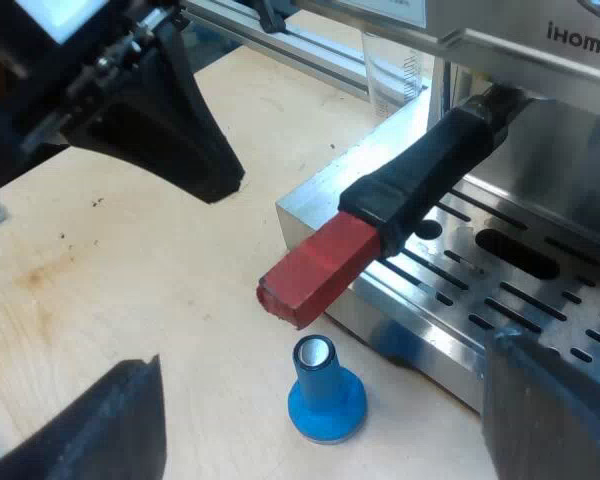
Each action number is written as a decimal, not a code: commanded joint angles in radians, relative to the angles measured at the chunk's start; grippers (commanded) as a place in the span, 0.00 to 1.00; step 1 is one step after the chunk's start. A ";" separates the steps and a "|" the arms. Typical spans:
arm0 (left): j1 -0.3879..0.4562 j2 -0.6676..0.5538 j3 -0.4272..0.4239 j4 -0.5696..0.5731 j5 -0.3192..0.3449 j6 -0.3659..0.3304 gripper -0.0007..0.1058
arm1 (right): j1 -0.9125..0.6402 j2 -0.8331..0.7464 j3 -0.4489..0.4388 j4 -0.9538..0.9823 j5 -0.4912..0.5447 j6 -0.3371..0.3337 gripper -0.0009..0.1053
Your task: Put the handle in the coffee machine
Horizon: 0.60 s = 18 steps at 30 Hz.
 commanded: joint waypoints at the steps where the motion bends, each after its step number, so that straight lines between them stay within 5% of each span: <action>1: 0.003 -0.031 -0.001 0.003 0.011 -0.010 0.01 | 0.001 -0.006 -0.011 0.000 -0.007 -0.004 0.64; 9: 0.003 -0.088 -0.001 0.024 0.011 -0.048 0.05 | 0.001 -0.006 -0.011 0.043 -0.001 -0.004 0.64; 11: 0.003 -0.095 -0.001 0.036 0.011 -0.057 0.14 | 0.001 -0.006 -0.011 0.061 -0.001 -0.004 0.64; 15: 0.003 -0.097 -0.001 0.062 0.011 -0.076 0.52 | 0.001 -0.006 -0.011 0.070 -0.004 0.003 0.64; 18: 0.003 -0.097 -0.001 0.079 0.011 -0.076 0.66 | 0.001 -0.006 -0.011 0.066 -0.007 0.026 0.64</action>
